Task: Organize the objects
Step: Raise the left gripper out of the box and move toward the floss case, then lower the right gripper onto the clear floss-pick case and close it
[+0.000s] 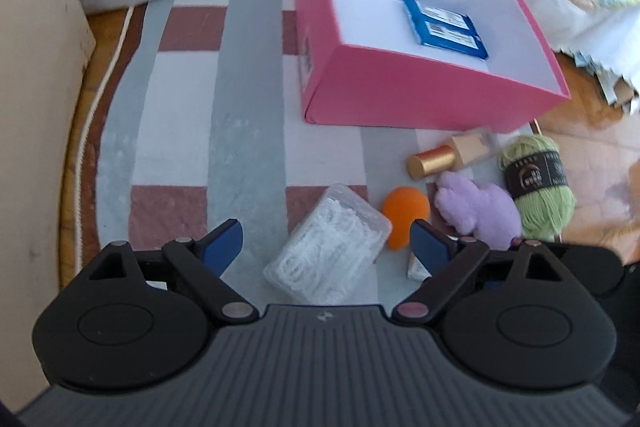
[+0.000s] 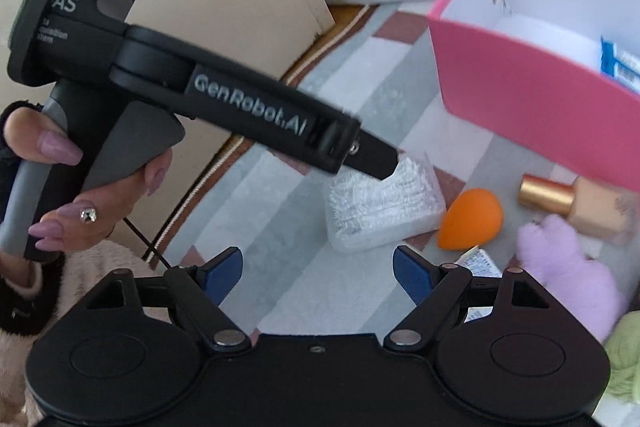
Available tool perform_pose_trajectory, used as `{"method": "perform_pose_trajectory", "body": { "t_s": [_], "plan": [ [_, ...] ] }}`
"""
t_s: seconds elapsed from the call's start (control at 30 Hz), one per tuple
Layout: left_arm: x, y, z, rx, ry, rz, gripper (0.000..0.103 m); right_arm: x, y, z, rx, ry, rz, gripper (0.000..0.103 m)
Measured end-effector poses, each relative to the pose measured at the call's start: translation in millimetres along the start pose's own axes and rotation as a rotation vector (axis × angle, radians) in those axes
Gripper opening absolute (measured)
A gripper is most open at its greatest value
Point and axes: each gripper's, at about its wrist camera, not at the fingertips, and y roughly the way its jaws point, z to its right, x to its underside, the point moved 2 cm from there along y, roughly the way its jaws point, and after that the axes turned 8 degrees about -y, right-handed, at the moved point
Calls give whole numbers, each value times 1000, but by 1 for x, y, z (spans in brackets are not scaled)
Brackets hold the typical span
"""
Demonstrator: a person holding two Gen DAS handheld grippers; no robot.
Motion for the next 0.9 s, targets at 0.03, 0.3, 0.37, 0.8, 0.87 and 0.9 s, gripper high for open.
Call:
{"method": "perform_pose_trajectory", "body": {
  "t_s": [0.03, 0.3, 0.37, 0.8, 0.87, 0.9],
  "plan": [
    [0, 3, -2, 8, -16, 4, 91, 1, 5, 1, 2, 7, -3, 86],
    [4, 30, -10, -2, -77, -11, 87, 11, 34, 1, 70, -8, -15, 86],
    [5, 34, -15, -2, -80, 5, 87, 14, 40, -1, 84, -29, -2, 86],
    [20, 41, -50, 129, -287, -67, 53, 12, 51, -7, 131, -126, 67, 85],
    [26, 41, -50, 162, -308, -103, 53, 12, 50, -8, 138, -137, 71, 86],
    [30, 40, -49, 189, -320, -131, 53, 12, 50, -8, 150, -142, 71, 87]
  ]
}}
